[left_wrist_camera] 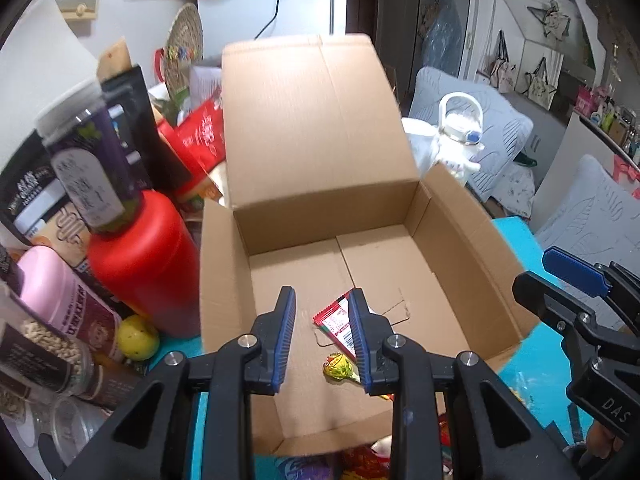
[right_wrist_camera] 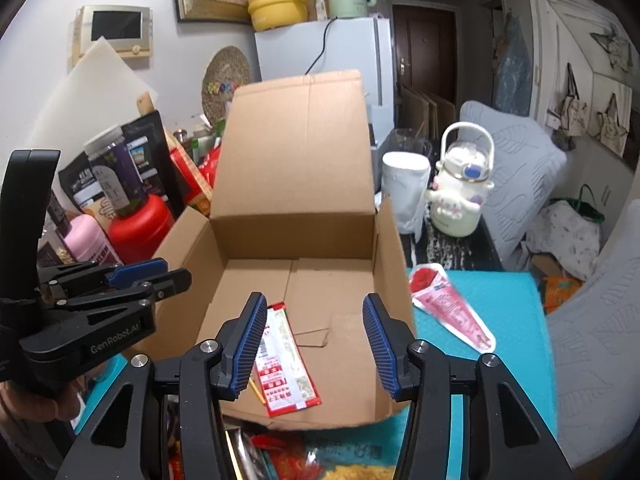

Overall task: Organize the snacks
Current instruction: 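Open the right tool dropping the red packet while the left tool drops the lollipop into the box, then move both tools back toward the snack pile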

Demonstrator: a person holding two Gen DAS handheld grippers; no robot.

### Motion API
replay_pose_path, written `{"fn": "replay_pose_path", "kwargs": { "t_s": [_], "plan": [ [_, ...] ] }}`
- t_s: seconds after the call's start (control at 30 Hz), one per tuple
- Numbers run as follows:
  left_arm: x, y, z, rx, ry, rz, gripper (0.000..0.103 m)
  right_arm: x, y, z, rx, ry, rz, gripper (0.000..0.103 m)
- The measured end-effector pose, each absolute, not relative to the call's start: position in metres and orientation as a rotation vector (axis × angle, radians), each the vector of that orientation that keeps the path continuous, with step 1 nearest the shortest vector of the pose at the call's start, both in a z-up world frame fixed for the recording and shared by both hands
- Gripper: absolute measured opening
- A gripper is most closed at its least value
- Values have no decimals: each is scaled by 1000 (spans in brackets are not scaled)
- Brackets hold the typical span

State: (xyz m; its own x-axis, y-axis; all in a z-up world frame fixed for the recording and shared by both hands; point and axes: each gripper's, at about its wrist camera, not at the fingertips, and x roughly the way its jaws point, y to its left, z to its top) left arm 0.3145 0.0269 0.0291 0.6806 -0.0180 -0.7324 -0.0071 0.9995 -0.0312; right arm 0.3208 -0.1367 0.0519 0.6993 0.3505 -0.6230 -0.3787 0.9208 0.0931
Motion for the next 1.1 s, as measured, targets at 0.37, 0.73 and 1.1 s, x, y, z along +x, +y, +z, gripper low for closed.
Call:
{"fn": "replay_pose_path", "kwargs": {
  "t_s": [0.37,0.73,1.1],
  "plan": [
    [267,26,69,-28,720,-32,31,276,-140,83,-52,598,417,55],
    [207,29,96,-21,622,-41,101,227,-146,96,-47,551,418,62],
    [153,39,97,-13,605,-69,101,178,-145,97,-36,523,420,74]
  ]
}}
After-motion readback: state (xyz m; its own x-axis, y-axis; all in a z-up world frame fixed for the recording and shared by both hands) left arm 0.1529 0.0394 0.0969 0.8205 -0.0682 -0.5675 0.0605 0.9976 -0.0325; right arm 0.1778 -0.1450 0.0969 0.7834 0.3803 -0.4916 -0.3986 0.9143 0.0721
